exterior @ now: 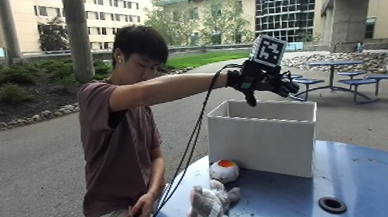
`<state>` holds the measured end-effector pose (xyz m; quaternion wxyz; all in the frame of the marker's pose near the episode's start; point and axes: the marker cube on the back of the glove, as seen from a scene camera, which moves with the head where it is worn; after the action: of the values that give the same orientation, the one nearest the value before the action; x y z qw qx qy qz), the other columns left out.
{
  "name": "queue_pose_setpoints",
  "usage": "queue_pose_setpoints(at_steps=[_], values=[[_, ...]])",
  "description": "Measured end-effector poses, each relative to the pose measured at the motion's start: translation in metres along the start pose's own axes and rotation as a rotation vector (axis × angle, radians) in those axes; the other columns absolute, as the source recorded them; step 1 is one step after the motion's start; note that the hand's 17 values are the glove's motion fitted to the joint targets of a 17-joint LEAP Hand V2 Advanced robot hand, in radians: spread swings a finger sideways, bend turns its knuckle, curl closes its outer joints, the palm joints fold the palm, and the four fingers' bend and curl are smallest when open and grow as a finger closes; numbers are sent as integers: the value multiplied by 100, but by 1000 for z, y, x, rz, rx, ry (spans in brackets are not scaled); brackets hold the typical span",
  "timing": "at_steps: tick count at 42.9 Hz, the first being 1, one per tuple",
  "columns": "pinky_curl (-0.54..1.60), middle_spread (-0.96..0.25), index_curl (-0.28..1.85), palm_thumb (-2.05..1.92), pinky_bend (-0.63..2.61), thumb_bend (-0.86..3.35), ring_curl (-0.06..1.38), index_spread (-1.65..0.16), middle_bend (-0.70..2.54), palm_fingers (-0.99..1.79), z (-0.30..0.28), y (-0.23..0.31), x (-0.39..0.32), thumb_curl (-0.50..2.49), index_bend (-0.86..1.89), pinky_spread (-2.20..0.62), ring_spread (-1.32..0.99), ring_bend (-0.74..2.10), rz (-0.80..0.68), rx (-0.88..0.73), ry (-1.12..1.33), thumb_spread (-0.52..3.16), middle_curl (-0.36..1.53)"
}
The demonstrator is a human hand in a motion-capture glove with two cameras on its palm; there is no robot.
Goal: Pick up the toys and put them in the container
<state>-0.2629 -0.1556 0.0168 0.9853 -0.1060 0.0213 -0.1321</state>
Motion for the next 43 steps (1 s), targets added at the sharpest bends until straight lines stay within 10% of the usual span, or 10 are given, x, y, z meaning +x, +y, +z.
queue_pose_setpoints(at_steps=[15,32,43], values=[[35,8,21,10,97,-2,32,-13,12,-32,162,87,185,42,3,8,4,24,57,-65,-45,131,29],[31,3,14,17,80,1,34,-15,17,-28,350,77,157,39,5,4,1,25,-39,-181,-129,132,28],[26,-13,15,60,81,30,40,-15,44,93,384,70,150,47,22,-31,-24,69,-38,85,-198,158,37]])
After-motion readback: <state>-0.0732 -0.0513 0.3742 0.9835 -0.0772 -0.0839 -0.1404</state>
